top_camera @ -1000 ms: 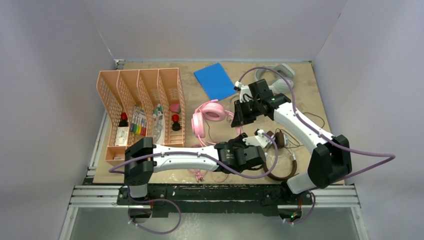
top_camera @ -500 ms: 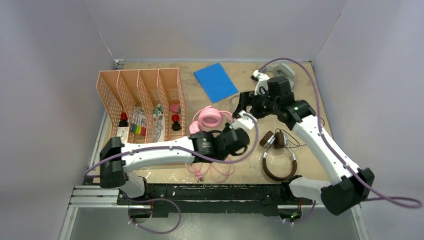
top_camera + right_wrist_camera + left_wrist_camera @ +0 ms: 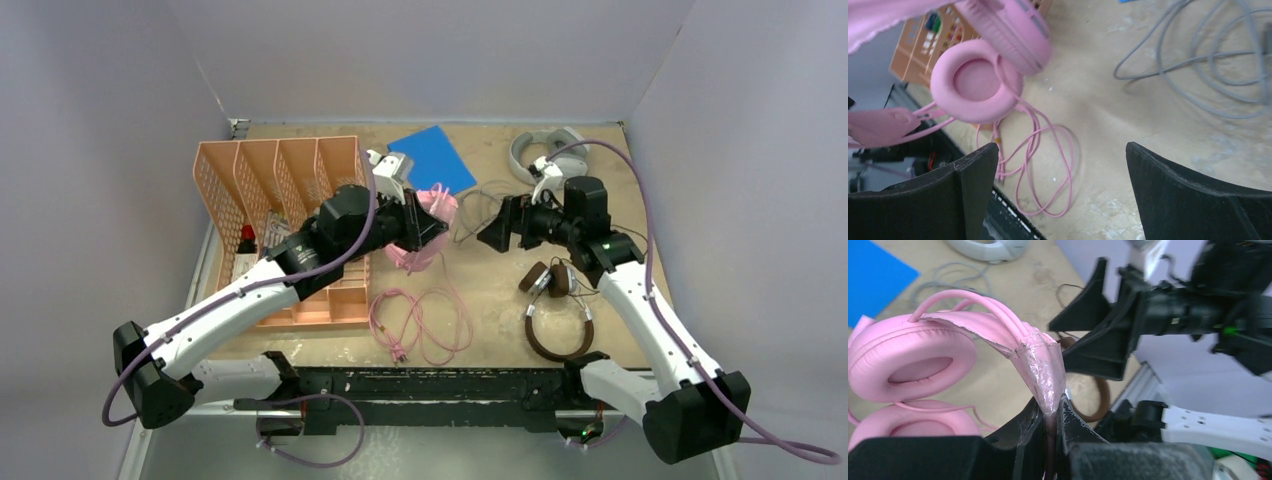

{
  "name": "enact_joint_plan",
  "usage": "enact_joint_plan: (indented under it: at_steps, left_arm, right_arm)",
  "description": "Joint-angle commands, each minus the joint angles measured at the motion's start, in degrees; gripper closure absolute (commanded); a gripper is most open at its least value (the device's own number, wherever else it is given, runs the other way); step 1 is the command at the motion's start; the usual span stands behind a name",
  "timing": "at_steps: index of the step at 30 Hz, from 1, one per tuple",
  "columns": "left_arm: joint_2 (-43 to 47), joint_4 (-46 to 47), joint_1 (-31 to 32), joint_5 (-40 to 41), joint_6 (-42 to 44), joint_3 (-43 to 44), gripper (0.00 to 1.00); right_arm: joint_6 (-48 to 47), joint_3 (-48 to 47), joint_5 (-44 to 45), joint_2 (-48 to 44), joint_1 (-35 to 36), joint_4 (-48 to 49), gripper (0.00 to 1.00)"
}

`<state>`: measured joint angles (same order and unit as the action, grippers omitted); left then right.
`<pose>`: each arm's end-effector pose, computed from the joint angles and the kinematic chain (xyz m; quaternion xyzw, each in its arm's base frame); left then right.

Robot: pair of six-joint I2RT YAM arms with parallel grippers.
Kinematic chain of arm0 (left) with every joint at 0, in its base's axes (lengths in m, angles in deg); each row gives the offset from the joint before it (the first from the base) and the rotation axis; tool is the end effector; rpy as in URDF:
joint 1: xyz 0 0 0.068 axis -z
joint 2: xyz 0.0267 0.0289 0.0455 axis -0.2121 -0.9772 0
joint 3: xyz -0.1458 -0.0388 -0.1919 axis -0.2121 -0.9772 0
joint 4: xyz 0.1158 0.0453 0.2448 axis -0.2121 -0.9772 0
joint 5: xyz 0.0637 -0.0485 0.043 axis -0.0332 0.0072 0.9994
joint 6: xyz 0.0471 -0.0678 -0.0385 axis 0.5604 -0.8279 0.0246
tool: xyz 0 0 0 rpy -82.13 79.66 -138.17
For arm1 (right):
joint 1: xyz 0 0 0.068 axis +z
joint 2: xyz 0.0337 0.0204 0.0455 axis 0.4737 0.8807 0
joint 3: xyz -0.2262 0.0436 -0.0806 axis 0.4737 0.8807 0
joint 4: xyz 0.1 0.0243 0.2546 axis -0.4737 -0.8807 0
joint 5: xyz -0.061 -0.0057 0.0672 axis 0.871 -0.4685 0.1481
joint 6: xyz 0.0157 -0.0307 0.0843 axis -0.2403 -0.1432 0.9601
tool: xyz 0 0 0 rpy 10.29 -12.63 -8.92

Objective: Wrap the headphones
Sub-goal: Pick up the headphones from the center of the board.

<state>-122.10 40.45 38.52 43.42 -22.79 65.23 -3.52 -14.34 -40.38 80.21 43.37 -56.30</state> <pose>0.2154 -0.2642 0.3374 0.1139 0.7823 -0.4155 0.4499 0.2816 0.1137 0.2917 -0.1194 0.8156 0.3274 0.4619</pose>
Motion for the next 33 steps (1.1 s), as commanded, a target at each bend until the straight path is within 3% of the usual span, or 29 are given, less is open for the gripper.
enact_joint_plan:
  at_steps: [1,6,11,17,23,33]
  left_arm:
    - [4.1,16.0,-2.6,-17.8,-3.0,-2.2,1.00]
    - [8.2,20.5,-2.8,-24.9,1.2,-6.9,1.00]
    - [11.0,17.1,-2.8,-26.8,11.7,-9.5,1.00]
    - [12.8,16.8,-2.8,-29.4,16.5,-11.1,1.00]
    - [13.7,22.1,-2.8,-28.6,14.6,-13.1,1.00]
    - [16.5,40.3,-2.8,-22.0,0.9,-18.9,1.00]
  right_arm:
    - [-1.4,3.2,-12.6,-1.9,1.8,10.4,0.02]
    - [-2.4,6.2,-15.1,-3.8,3.9,13.5,0.02]
    - [1.5,11.3,-18.6,-6.0,4.0,22.1,0.02]
    - [-1.4,11.5,-17.0,-7.9,4.1,20.7,0.02]
    - [1.5,15.7,-18.5,-8.2,4.5,27.3,0.02]
    - [11.4,27.9,-15.1,-7.4,6.0,45.2,0.01]
